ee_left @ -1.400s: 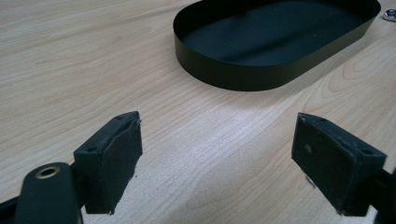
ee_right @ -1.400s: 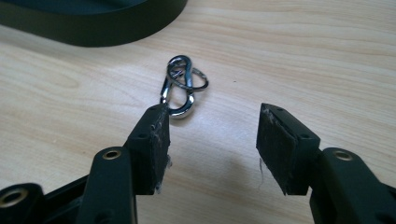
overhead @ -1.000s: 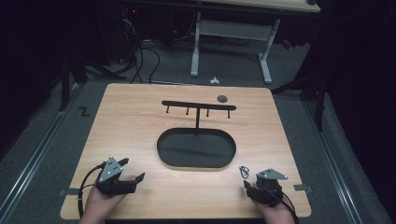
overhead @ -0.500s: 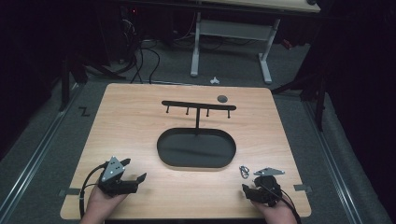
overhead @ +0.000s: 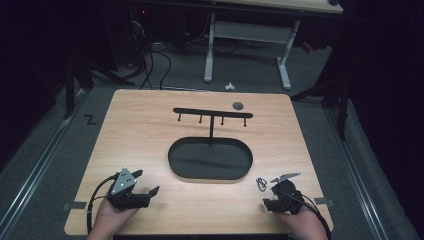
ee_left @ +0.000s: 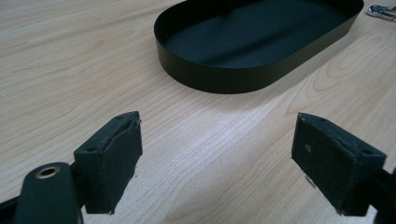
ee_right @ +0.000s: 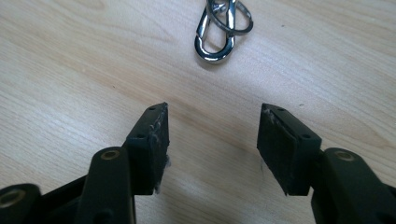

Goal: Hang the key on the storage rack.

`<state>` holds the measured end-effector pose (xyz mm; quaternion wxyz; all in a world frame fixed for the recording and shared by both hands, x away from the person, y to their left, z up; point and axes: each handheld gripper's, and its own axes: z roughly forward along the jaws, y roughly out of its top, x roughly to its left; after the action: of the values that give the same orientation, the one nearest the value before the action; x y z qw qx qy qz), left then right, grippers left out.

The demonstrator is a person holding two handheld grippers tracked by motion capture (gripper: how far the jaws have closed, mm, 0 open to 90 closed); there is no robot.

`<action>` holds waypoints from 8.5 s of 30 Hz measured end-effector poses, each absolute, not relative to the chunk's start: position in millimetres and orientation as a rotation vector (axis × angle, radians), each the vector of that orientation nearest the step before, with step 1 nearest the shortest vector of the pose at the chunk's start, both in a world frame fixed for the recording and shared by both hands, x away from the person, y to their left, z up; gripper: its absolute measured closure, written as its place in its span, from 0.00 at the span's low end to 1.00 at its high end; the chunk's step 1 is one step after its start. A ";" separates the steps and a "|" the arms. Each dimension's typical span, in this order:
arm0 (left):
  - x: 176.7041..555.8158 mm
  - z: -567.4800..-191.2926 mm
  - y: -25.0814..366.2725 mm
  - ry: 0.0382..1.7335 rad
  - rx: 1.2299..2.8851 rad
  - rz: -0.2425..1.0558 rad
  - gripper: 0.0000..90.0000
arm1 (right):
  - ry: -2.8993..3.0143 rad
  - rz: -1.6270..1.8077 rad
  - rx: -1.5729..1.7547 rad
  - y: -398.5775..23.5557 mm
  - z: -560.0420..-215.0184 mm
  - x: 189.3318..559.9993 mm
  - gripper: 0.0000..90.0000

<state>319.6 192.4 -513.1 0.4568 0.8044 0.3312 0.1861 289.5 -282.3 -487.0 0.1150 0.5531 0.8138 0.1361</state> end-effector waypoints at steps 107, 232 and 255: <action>319.0 -513.4 187.7 0.770 2.002 0.430 0.21 | 2.504 0.326 1.716 -241.6 -480.8 356.0 0.69; 316.9 -513.2 184.5 0.744 2.000 0.419 0.21 | 2.562 0.215 1.534 -222.3 -391.6 372.1 0.76; 316.8 -513.3 184.4 0.742 2.004 0.413 0.20 | 2.510 0.282 1.499 -207.9 -346.4 396.1 0.76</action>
<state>316.8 184.4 -513.3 0.4642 0.8155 0.3020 0.1681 396.1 -207.9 -346.4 0.1021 0.5076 0.8502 0.0955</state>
